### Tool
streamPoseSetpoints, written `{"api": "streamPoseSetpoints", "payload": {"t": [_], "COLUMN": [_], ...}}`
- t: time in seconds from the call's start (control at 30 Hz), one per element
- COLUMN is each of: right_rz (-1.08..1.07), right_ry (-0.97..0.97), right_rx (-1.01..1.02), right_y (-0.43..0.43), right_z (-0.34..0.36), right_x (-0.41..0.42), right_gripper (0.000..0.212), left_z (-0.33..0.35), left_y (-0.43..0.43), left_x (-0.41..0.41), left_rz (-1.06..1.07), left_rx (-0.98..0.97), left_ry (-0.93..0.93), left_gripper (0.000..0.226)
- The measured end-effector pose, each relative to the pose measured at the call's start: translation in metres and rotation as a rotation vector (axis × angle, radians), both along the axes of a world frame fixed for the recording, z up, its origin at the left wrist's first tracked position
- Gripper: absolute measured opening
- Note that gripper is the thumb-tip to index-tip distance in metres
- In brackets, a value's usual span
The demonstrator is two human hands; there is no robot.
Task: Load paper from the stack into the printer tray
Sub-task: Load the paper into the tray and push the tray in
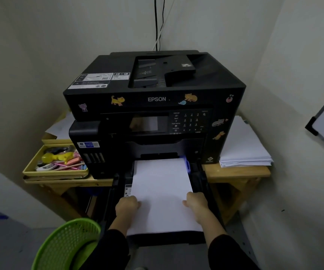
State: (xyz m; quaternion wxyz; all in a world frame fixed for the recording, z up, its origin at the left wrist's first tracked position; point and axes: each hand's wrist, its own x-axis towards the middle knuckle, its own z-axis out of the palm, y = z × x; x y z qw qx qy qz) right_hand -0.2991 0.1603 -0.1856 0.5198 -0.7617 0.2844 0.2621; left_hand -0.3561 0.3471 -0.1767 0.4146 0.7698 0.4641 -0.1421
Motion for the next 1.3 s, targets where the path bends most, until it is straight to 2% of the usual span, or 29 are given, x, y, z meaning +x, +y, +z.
{"api": "streamPoseSetpoints", "payload": {"t": [0.07, 0.1, 0.23, 0.3, 0.37, 0.4, 0.47, 0.5, 0.63, 0.77, 0.87, 1.0, 1.13, 1.17, 1.2, 1.27, 1.3], "right_rz": [0.033, 0.048, 0.023, 0.020, 0.038, 0.052, 0.070, 0.075, 0.100, 0.195, 0.252, 0.247, 0.282, 0.318, 0.380, 0.575, 0.691], "right_ry": [0.032, 0.040, -0.014, -0.074, -0.115, -0.135, -0.169, -0.188, -0.230, -0.236, -0.185, -0.142, -0.154, -0.141, -0.126, -0.087, -0.076], "right_rx": [-0.005, -0.004, 0.027, 0.025, 0.000, -0.024, -0.068, -0.088, -0.177, -0.333, -0.554, -0.536, -0.472, -0.441, -0.411, -0.392, -0.416], "right_y": [0.002, 0.002, 0.002, 0.005, 0.009, 0.010, 0.014, 0.016, 0.020, 0.024, 0.030, 0.034, 0.029, 0.024, 0.020, 0.013, 0.011], "right_z": [0.000, 0.000, -0.003, -0.003, -0.003, -0.004, -0.005, -0.006, -0.012, -0.011, -0.009, -0.010, -0.012, -0.012, -0.012, -0.008, -0.004], "right_x": [0.005, 0.008, 0.013, 0.016, 0.021, 0.023, 0.028, 0.030, 0.036, 0.034, 0.033, 0.032, 0.033, 0.034, 0.033, 0.026, 0.022], "right_gripper": [0.029, 0.027, 0.009, 0.013, 0.014, 0.011, 0.006, 0.008, 0.022, 0.029, 0.039, 0.037, 0.040, 0.051, 0.070, 0.108, 0.120], "left_z": [-0.001, 0.000, 0.002, 0.007, 0.006, 0.003, 0.001, -0.001, -0.005, -0.010, -0.019, -0.017, -0.014, -0.012, -0.012, -0.008, -0.006], "left_y": [0.002, 0.002, 0.005, 0.006, 0.007, 0.009, 0.012, 0.014, 0.018, 0.022, 0.024, 0.019, 0.021, 0.021, 0.022, 0.020, 0.017], "left_x": [0.003, 0.007, 0.017, 0.020, 0.017, 0.020, 0.031, 0.032, 0.042, 0.041, 0.040, 0.039, 0.038, 0.036, 0.035, 0.029, 0.026], "left_rz": [0.110, 0.099, 0.091, 0.054, -0.251, -0.253, 0.056, 0.093, -0.049, -0.180, -0.179, -0.273, -0.350, -0.350, -0.375, -0.513, -0.598], "left_rx": [-0.091, -0.095, -0.065, -0.002, 0.148, 0.111, -0.084, -0.052, 0.037, 0.105, 0.198, 0.237, 0.246, 0.212, 0.186, 0.179, 0.188], "left_ry": [-0.101, -0.083, -0.044, -0.079, 0.009, -0.004, -0.140, -0.166, -0.105, -0.024, 0.034, 0.088, 0.064, 0.066, 0.083, 0.164, 0.210], "left_gripper": [0.038, 0.038, 0.040, 0.042, 0.052, 0.054, 0.046, 0.043, 0.040, 0.020, 0.031, 0.035, 0.015, 0.020, 0.040, 0.096, 0.114]}}
